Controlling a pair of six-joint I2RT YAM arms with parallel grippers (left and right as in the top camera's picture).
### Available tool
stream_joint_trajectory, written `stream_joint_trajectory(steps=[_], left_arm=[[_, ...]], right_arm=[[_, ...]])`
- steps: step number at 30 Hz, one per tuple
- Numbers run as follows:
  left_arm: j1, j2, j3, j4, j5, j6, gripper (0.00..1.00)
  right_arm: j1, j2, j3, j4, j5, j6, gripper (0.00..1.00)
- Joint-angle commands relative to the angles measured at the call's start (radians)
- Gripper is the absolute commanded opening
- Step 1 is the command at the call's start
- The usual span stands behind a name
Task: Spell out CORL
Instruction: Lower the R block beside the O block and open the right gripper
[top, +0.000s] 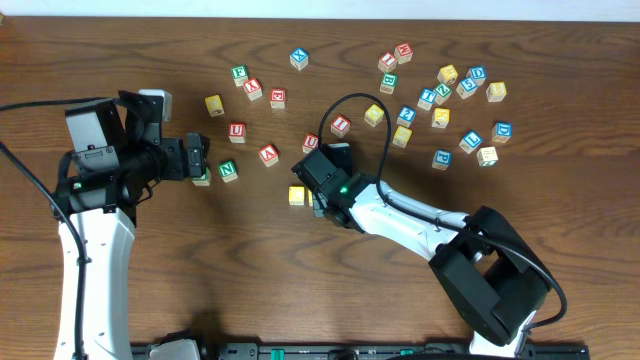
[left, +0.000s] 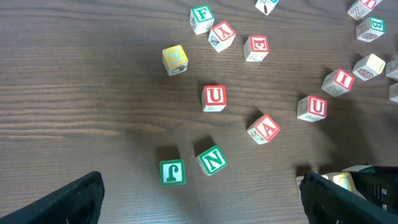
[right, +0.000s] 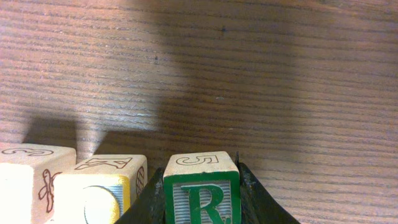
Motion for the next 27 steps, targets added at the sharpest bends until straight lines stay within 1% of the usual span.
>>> stream_joint_trajectory(steps=[1,3,15,27], left_arm=[[0.003,0.002,0.000,0.001,-0.002,0.010,0.99],[0.003,0.002,0.000,0.001,-0.002,0.010,0.99],[0.003,0.002,0.000,0.001,-0.002,0.010,0.99],[0.003,0.002,0.000,0.001,-0.002,0.010,0.99]], right_arm=[[0.007,0.019,-0.008,0.000,0.013,-0.001,0.25],[0.007,0.019,-0.008,0.000,0.013,-0.001,0.27],[0.007,0.019,-0.008,0.000,0.016,-0.001,0.29],[0.007,0.020,-0.008,0.000,0.016,-0.001,0.32]])
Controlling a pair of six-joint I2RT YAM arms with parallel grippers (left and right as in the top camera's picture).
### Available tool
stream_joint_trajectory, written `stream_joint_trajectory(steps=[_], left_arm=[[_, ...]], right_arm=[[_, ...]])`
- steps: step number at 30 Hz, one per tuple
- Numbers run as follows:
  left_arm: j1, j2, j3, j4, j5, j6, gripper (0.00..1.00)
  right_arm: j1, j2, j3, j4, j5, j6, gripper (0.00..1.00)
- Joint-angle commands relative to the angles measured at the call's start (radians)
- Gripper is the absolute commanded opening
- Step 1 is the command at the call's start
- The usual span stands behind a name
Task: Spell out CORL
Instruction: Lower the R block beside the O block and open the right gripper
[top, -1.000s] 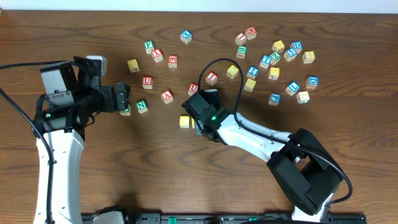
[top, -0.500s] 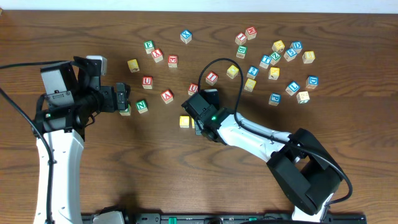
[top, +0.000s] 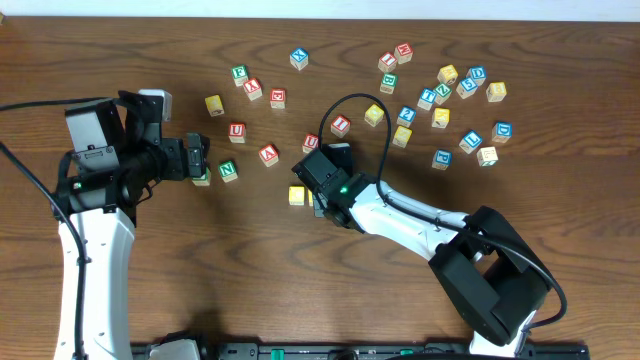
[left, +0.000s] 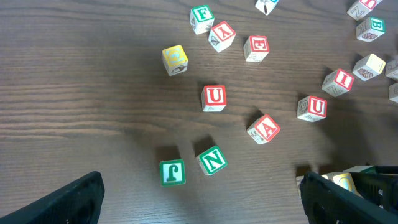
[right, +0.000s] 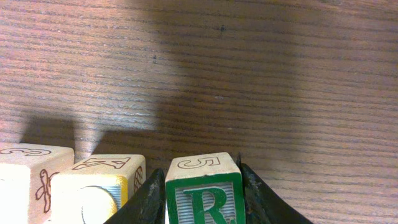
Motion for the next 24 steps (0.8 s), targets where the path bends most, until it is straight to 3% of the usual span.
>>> stream_joint_trajectory(steps=[1,24], left_arm=[[0.003,0.002,0.000,0.000,-0.002,0.010,0.99],[0.003,0.002,0.000,0.000,-0.002,0.010,0.99]], right_arm=[[0.007,0.020,-0.007,0.000,0.016,0.000,0.33],[0.007,0.026,-0.011,0.006,0.017,0.000,0.34]])
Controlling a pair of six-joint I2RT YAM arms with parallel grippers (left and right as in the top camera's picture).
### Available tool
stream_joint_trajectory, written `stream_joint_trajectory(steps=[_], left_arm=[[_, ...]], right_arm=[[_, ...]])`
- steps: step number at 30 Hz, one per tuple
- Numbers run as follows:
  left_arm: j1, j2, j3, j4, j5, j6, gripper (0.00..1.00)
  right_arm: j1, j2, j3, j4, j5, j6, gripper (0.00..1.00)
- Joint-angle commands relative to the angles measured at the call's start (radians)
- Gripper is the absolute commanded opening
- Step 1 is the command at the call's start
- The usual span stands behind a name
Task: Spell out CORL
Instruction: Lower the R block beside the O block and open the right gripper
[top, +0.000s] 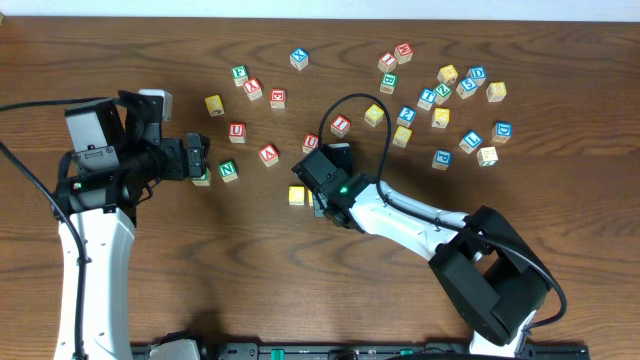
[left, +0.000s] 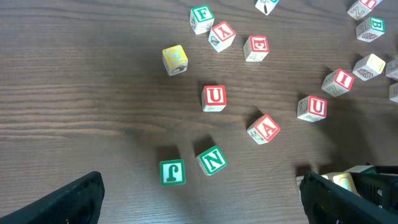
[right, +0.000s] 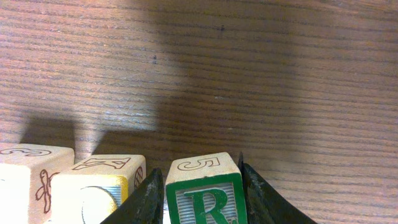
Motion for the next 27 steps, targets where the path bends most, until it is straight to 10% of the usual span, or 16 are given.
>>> stream_joint_trajectory(steps=[1,27], left_arm=[[0.003,0.002,0.000,0.000,-0.002,0.010,0.99],[0.003,0.002,0.000,0.000,-0.002,0.010,0.99]], right_arm=[[0.007,0.025,-0.012,0.005,0.016,0.000,0.34],[0.003,0.037,-0.011,0.017,0.025,-0.001,0.42]])
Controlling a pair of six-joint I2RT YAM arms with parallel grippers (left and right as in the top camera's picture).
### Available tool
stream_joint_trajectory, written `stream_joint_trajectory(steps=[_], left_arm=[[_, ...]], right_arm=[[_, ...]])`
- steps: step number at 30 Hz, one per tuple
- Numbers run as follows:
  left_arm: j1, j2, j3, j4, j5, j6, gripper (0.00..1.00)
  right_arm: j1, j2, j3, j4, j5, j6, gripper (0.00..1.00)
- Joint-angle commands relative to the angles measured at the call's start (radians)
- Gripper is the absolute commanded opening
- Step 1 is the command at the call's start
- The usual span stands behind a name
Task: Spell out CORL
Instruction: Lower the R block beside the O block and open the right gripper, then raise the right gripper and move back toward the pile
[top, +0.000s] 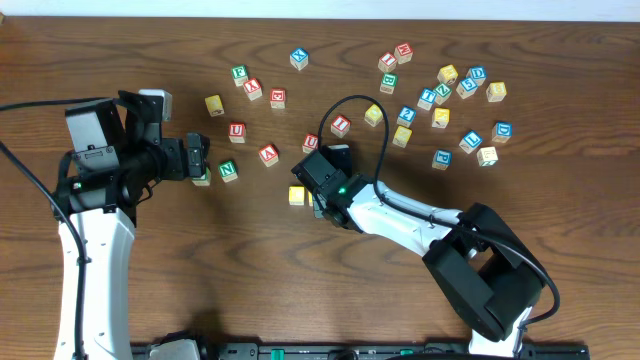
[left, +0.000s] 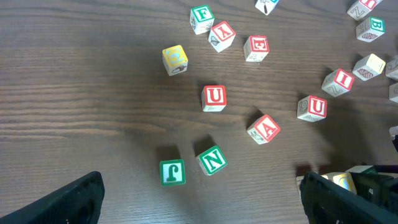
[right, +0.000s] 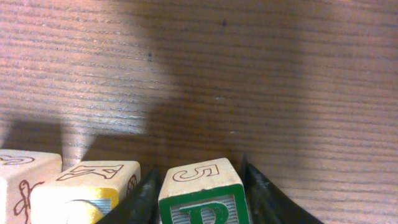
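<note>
In the right wrist view a green R block (right: 200, 190) stands on the table between my right gripper's (right: 198, 167) fingers, with a narrow dark gap on each side, so the jaws are open. Just left of it a yellow-faced block (right: 93, 186) and another pale block (right: 25, 180) stand in a row. Overhead, the right gripper (top: 321, 196) is low at the table's middle, beside a yellow block (top: 297, 195). My left gripper (left: 202, 208) hangs open and empty over the left side, near the green J (left: 172, 172) and N (left: 212, 160) blocks.
Loose letter blocks lie at the back left: U (left: 214, 97), A (left: 264, 128), E (left: 255, 48) and F (left: 201, 17). A dense cluster of blue and yellow blocks (top: 455, 105) fills the back right. The right arm's cable (top: 355, 110) loops over the middle blocks.
The right fingers stand a little wider from the R block, which now sits lower in the wrist view. The left arm and the loose blocks are unchanged.
The right gripper was shut tight on the R block, set down beside the two-block row. Slight gaps then showed at the fingers, grew at the following moment, and now the block stands free between open jaws. The left arm stayed still.
</note>
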Motion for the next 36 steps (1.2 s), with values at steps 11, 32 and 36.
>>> stream_joint_trajectory(steps=[11,32,36], left_arm=[[0.003,0.002,0.000,0.000,-0.002,0.010,0.99],[0.003,0.002,0.000,0.000,-0.002,0.010,0.99],[0.003,0.002,0.000,0.000,-0.002,0.010,0.99]], right_arm=[[0.002,-0.042,0.002,0.014,0.076,-0.003,0.43],[-0.140,-0.294,0.276,-0.278,0.186,-0.070,0.60],[-0.272,-0.225,0.534,-0.521,0.082,-0.067,0.56]])
